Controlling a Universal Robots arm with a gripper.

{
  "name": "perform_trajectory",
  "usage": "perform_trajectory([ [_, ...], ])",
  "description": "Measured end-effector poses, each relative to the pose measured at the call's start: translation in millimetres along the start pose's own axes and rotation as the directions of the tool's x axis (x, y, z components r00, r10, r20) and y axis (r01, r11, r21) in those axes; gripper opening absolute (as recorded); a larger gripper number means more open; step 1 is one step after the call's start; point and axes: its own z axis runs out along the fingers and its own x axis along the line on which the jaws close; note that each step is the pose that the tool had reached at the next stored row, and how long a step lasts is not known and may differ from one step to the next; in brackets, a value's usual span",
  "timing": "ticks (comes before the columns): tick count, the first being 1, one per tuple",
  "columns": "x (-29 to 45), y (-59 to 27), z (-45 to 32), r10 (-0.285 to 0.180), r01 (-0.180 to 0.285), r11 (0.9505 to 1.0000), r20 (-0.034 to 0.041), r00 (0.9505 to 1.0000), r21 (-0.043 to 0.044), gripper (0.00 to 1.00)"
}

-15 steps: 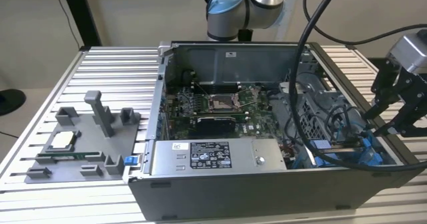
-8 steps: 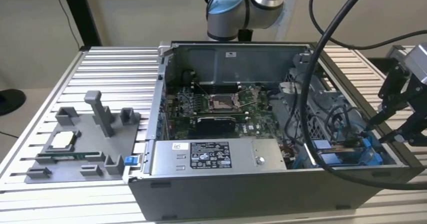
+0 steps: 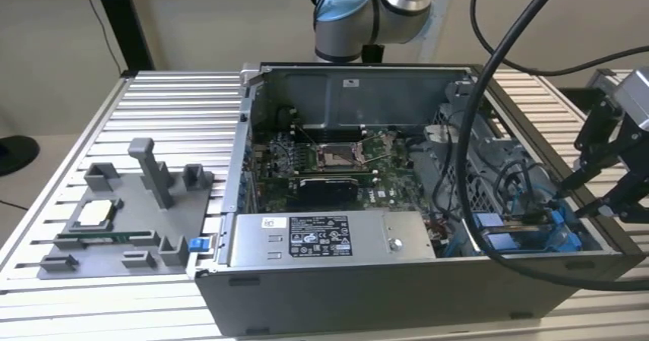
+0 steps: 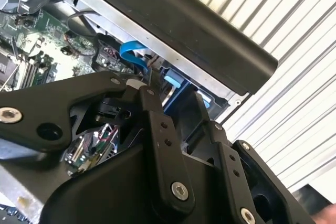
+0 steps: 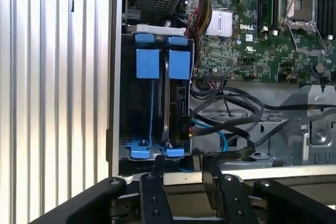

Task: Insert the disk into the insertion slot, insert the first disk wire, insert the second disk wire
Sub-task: 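Insert the second disk wire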

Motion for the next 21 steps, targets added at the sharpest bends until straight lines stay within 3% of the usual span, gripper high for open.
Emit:
perform_trajectory([
  [2, 0.2, 0.1, 1.1, 0.000, 0.000, 1.0000, 0.0078, 1.0000, 0.0001, 1.00],
  [7, 0.5, 1.7, 2.5, -0.002, 0.002, 1.0000, 0.0365, 0.9993, -0.0001, 1.00],
  [12, 0.7, 2.2, 3.3, -0.002, 0.002, 1.0000, 0.0447, 0.9990, 0.0000, 1.00],
  [18, 1.1, 2.9, 5.3, -0.005, 0.005, 1.0000, 0.0949, 0.9955, -0.0001, 1.00],
  [21, 1.2, 3.0, 5.5, -0.007, 0.007, 1.0000, 0.1311, 0.9914, 0.0001, 1.00],
])
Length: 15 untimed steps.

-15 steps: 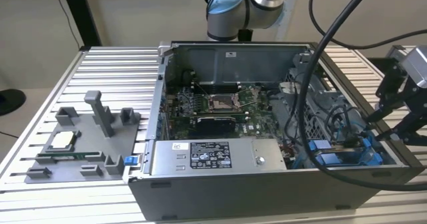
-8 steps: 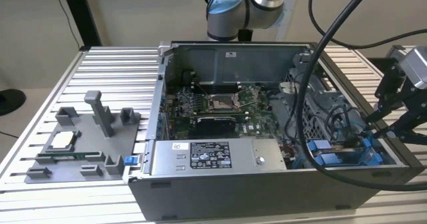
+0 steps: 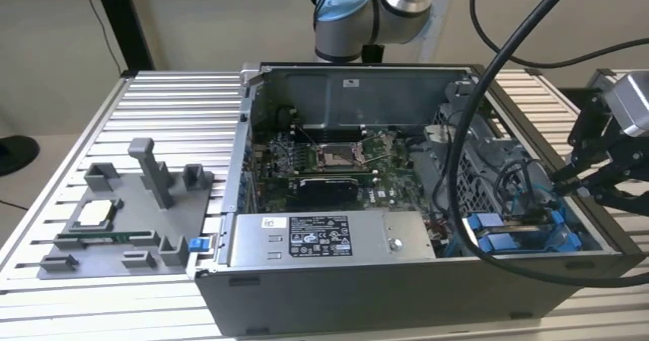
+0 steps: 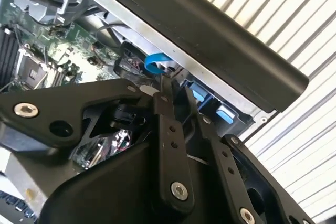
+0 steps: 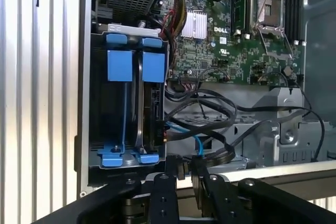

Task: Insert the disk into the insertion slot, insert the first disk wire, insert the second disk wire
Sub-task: 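Insert the second disk wire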

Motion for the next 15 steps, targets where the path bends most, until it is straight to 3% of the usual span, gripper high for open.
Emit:
perform_trajectory([
  [1, 0.0, 0.0, 0.1, -0.001, 0.001, 1.0000, 0.0145, 0.9999, 0.0000, 1.00],
  [3, 0.0, 0.0, 0.2, -0.002, 0.002, 1.0000, 0.0348, 0.9994, 0.0000, 1.00],
  [5, 0.1, 0.0, 0.2, -0.002, 0.002, 1.0000, 0.0462, 0.9989, -0.0001, 1.00],
  [7, 0.1, 0.0, 0.3, -0.003, 0.003, 1.0000, 0.0530, 0.9986, -0.0001, 1.00],
  [8, 0.1, 0.0, 0.3, -0.003, 0.003, 1.0000, 0.0549, 0.9985, -0.0001, 0.00],
  [15, -0.1, 0.3, -0.4, -0.003, 0.003, 1.0000, 0.0559, 0.9984, -0.0001, 0.00],
])
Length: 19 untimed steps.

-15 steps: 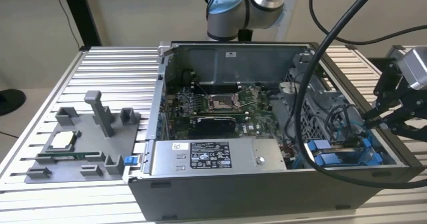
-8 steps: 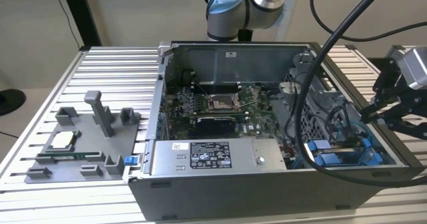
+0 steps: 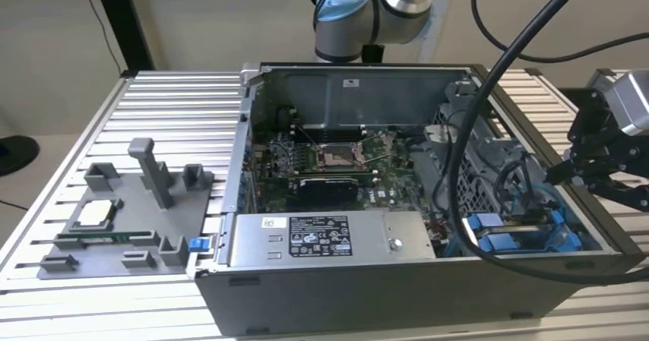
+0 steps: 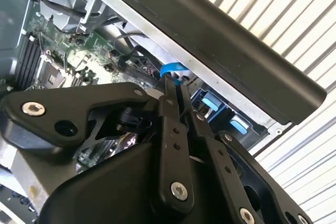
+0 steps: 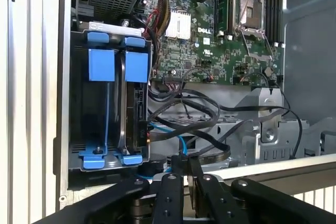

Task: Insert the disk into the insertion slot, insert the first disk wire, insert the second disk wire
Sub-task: 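Insert the second disk wire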

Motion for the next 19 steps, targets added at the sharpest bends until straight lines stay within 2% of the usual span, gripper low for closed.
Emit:
perform_trajectory([
  [4, -1.5, 7.8, -3.1, 0.000, 0.000, 1.0000, 0.0003, 1.0000, 0.0000, 0.00],
  [14, -3.8, 39.8, -7.5, -0.001, 0.001, 1.0000, 0.0001, 1.0000, 0.0023, 0.00],
  [17, -4.0, 50.2, -7.6, -0.002, 0.002, 1.0000, -0.0001, 1.0000, 0.0050, 0.00],
  [19, -3.9, 56.9, -7.2, -0.004, 0.004, 0.9999, -0.0001, 1.0000, 0.0101, 0.00],
])
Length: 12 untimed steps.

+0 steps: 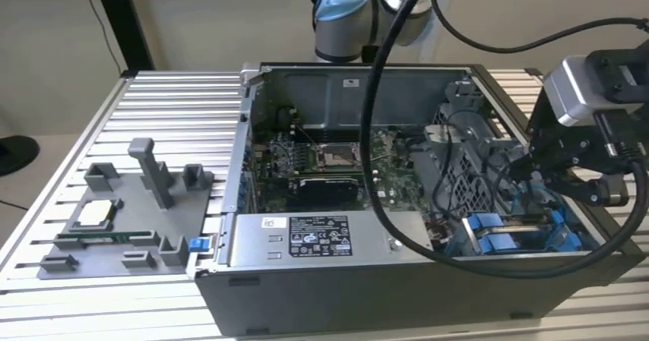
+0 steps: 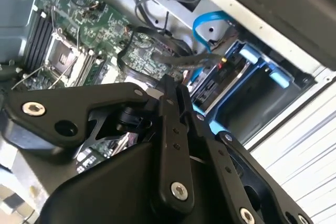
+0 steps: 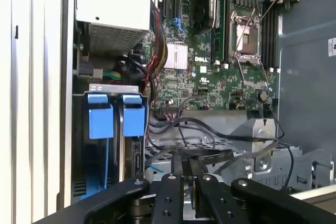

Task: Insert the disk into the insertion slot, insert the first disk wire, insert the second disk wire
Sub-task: 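Insert the second disk wire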

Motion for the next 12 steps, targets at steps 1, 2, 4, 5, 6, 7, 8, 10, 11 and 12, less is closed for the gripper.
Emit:
perform_trajectory([
  [1, 0.1, 2.9, 0.1, -0.001, 0.001, 1.0000, -0.0002, 1.0000, 0.0034, 0.00],
  [2, 0.2, 5.5, 0.2, -0.003, 0.003, 1.0000, -0.0004, 1.0000, 0.0081, 0.00],
  [4, 0.5, 8.6, 0.1, -0.009, 0.009, 0.9997, -0.0044, 1.0000, 0.0217, 0.00],
  [5, 0.7, 9.8, 0.1, -0.012, 0.013, 0.9994, -0.0115, 0.9999, 0.0314, 0.00],
  [6, 0.7, 10.7, 0.2, -0.016, 0.018, 0.9989, -0.0256, 0.9995, 0.0429, 0.00],
  [7, 0.7, 11.5, 0.2, -0.019, 0.022, 0.9984, -0.0425, 0.9989, 0.0521, 0.00],
  [8, 0.7, 12.0, 0.2, -0.021, 0.024, 0.9981, -0.0598, 0.9980, 0.0574, 0.00],
  [10, 0.7, 12.7, 0.2, -0.021, 0.027, 0.9979, -0.0953, 0.9952, 0.0587, 0.00],
  [11, 0.7, 13.1, 0.3, -0.021, 0.027, 0.9979, -0.1132, 0.9934, 0.0589, 0.00],
  [12, 0.8, 13.5, 0.3, -0.020, 0.028, 0.9979, -0.1311, 0.9912, 0.0590, 0.00],
])
